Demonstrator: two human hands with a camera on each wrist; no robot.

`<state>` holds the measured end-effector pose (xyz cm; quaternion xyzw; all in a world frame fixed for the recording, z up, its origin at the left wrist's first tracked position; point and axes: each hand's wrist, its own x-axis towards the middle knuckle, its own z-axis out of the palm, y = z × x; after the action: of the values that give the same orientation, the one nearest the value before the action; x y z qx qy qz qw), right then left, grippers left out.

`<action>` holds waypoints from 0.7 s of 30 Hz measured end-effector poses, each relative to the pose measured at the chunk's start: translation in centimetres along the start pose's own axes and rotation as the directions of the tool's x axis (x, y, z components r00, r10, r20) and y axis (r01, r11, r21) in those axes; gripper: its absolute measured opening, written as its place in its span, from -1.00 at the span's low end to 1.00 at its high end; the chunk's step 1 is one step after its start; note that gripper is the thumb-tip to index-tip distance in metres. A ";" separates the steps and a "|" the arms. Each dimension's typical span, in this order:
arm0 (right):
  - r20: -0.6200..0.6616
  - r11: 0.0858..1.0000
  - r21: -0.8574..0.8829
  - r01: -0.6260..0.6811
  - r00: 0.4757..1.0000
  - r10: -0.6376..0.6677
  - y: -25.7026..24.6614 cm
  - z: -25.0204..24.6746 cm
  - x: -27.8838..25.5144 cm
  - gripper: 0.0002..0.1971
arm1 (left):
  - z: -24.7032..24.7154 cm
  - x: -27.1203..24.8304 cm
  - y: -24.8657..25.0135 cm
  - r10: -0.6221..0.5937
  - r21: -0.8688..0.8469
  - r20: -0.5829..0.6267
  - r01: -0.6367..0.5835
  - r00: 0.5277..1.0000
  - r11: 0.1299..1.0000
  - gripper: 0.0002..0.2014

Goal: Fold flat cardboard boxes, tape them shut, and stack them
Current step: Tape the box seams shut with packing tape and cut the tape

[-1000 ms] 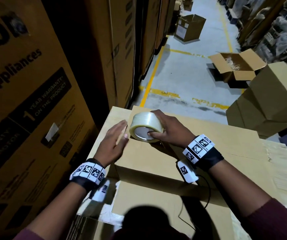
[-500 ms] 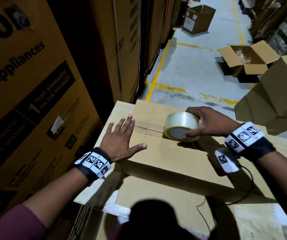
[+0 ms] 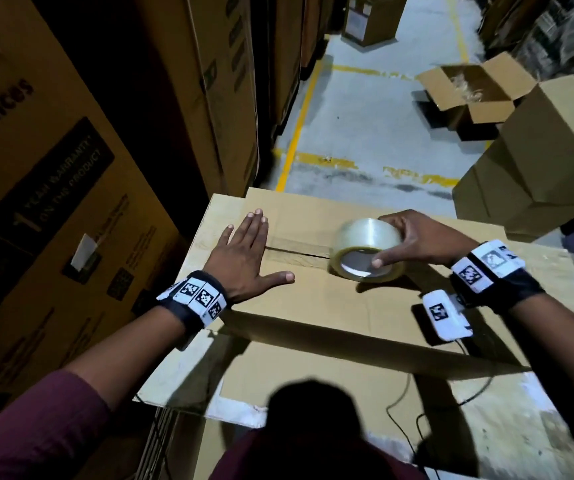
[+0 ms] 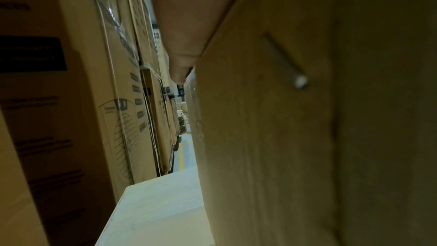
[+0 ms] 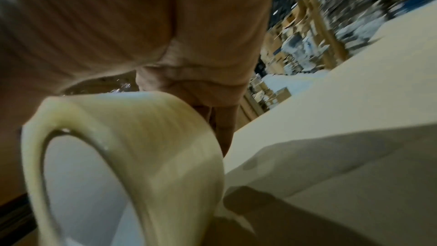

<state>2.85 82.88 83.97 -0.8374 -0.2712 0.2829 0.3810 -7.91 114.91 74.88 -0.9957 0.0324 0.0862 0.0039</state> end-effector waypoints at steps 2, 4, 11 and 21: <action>-0.058 0.999 -0.038 -0.016 0.998 0.014 1.8 -2.3 -2.4 -0.36 | 0.0 0.1 0.0 0.000 -0.011 -0.012 0.000 1.000 1.000 0.26; -0.080 0.997 -0.050 -0.058 0.995 0.054 3.7 -4.4 -5.1 -0.26 | 0.1 0.3 0.0 0.007 -0.016 -0.012 -0.007 1.000 1.000 0.24; -0.292 0.967 0.247 -0.065 0.946 0.138 6.9 -7.2 -10.3 -0.34 | 0.3 0.4 0.0 -0.002 0.010 -0.007 0.002 1.000 1.000 0.19; -0.337 0.968 -0.031 -0.247 0.915 0.223 11.6 -13.0 -14.0 -0.39 | 0.3 0.3 0.2 -0.040 0.029 0.016 0.040 0.999 0.999 0.12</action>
<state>4.78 60.69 85.72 -0.9128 -0.1108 0.1719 0.3536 -7.68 114.65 74.55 -0.9953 0.0136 0.0941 0.0200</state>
